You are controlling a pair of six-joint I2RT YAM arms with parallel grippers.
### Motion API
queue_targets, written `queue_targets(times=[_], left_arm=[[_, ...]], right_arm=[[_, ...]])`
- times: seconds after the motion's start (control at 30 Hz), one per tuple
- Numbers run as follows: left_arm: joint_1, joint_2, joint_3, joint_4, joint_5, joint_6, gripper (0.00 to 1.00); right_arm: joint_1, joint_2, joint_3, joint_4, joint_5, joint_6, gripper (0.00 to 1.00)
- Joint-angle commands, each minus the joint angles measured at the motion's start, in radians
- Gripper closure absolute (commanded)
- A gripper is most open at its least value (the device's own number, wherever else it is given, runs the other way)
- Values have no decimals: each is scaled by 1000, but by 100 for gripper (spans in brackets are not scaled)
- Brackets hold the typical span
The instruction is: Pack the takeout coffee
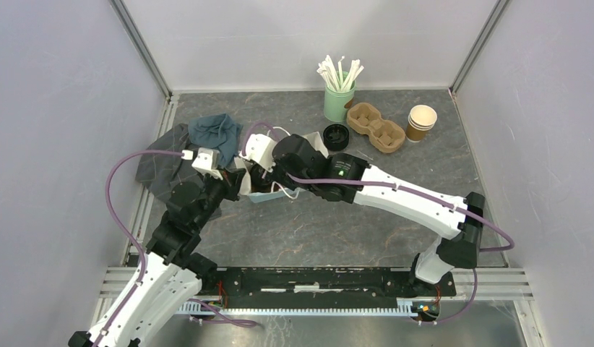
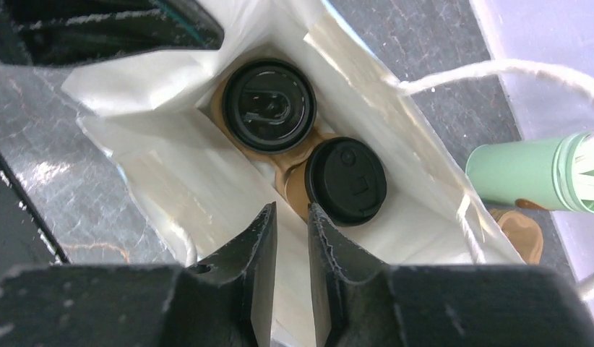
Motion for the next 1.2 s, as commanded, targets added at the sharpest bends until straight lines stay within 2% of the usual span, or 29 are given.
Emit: queue_targets(times=[0.0, 0.07, 0.2, 0.47, 0.67, 0.8, 1.0, 1.17], left_arm=[[1, -12, -18, 67, 1, 44, 98], [1, -10, 2, 49, -7, 46, 98], [1, -8, 35, 20, 8, 28, 98], [1, -12, 51, -31, 44, -70, 98], [1, 53, 133, -150, 13, -184, 98], [1, 145, 220, -267, -19, -221, 90], [1, 196, 265, -293, -62, -215, 72], [1, 283, 311, -361, -115, -203, 72]], right_arm=[[4, -82, -12, -21, -40, -32, 72], [2, -118, -50, 7, -42, -61, 68], [2, -104, -41, 1, 14, -158, 67], [-18, 45, 63, 17, 15, -308, 78], [-34, 80, 52, 9, -101, -268, 80], [-34, 66, 22, 33, -134, -198, 80], [-23, 28, -49, 84, -123, -125, 80], [-20, 7, -84, 111, -107, -88, 79]])
